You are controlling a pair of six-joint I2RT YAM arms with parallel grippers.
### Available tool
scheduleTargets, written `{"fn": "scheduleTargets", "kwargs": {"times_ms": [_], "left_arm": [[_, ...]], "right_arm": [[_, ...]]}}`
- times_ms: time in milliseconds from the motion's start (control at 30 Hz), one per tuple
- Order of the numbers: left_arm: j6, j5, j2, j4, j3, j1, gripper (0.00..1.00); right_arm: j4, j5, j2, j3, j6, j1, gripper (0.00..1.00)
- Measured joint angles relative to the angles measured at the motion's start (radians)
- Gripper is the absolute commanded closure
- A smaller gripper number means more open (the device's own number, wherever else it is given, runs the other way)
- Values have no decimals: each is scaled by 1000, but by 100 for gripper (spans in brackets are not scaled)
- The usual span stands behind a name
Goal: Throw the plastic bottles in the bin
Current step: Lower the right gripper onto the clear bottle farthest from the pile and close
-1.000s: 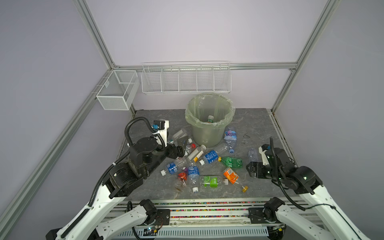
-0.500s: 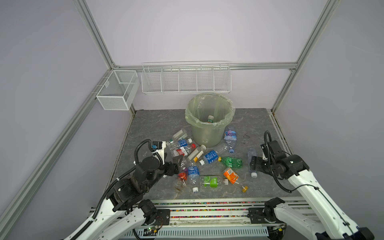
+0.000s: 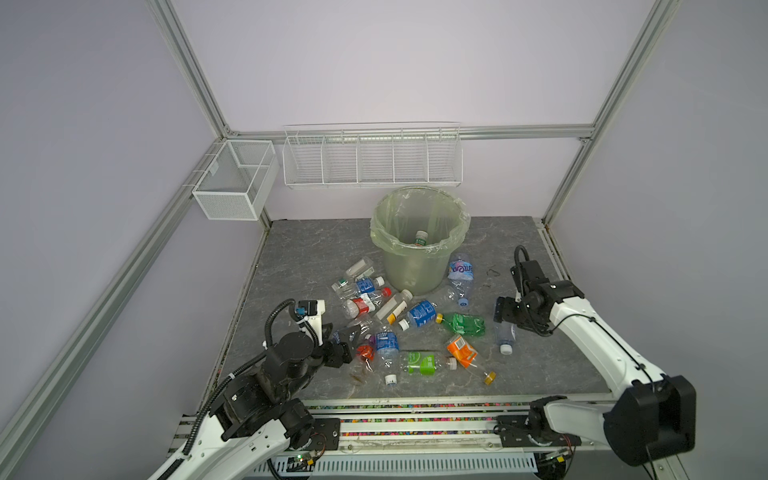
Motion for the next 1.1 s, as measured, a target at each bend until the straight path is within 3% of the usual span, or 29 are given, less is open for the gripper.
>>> {"fn": "scheduleTargets", "kwargs": {"times_ms": [433,900,1100], "left_arm": [[-46,23,-64,-28,-19,0,17],[-58,27,-74,-37,-21,0,19],[-58,27,-74,-37,-23,0,19]], "right_arm": [[108,-4,254,72,-58,-68,11],[186,-47,372,68,-77,-79,1],[206,-53,372,39,-75,-79,12]]}}
